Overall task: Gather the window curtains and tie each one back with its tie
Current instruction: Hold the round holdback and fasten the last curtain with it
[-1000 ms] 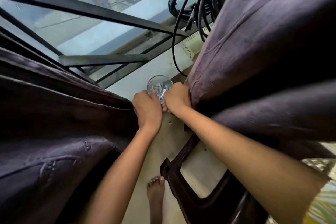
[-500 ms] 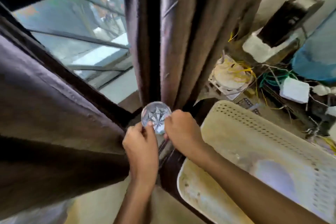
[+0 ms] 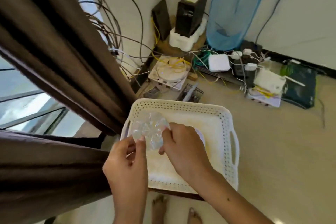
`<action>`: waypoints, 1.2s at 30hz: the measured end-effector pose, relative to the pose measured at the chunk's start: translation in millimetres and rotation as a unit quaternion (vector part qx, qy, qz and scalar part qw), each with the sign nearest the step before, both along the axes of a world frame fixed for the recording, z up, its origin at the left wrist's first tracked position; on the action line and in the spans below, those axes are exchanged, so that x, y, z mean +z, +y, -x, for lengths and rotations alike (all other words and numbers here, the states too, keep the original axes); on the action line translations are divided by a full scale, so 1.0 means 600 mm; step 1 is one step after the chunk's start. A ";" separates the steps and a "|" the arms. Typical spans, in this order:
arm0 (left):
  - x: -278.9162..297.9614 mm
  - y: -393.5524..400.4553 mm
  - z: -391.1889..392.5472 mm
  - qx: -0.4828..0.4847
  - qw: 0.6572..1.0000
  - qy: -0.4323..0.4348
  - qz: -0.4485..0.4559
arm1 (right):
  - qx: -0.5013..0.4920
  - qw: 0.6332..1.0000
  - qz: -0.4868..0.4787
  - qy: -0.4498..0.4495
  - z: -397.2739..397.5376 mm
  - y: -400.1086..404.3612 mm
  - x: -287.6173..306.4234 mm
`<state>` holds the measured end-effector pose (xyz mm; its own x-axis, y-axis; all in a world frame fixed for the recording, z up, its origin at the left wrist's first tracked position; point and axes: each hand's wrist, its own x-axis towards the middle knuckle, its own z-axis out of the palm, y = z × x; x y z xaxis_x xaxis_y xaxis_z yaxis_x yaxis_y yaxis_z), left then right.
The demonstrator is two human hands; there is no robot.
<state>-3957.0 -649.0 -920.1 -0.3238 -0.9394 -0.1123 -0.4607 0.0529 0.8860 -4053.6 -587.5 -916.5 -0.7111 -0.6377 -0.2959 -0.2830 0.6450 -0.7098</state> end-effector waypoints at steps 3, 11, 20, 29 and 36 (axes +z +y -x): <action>-0.010 0.039 0.020 -0.069 0.998 -0.007 -0.004 | -0.053 0.998 -0.004 -0.026 0.011 0.059 -0.003; -0.057 0.141 0.071 -0.180 0.975 -0.011 -0.130 | -0.204 0.976 -0.048 -0.065 0.023 0.196 -0.048; -0.115 0.157 0.092 -0.245 0.951 -0.069 -0.175 | -0.274 0.950 -0.064 -0.133 0.022 0.229 -0.105; -0.162 0.160 0.099 -0.251 0.942 -0.124 -0.185 | -0.283 0.935 -0.089 -0.194 0.025 0.222 -0.149; -0.181 0.149 0.111 -0.244 0.947 -0.132 -0.161 | -0.292 0.930 -0.101 -0.198 0.031 0.195 -0.169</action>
<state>-4023.9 -559.5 -1028.8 -0.6317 -0.5878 -0.5054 -0.6591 0.0641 0.7493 -4072.5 -470.5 -1017.8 -0.7279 -0.0790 -0.6811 0.4165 0.7381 -0.5308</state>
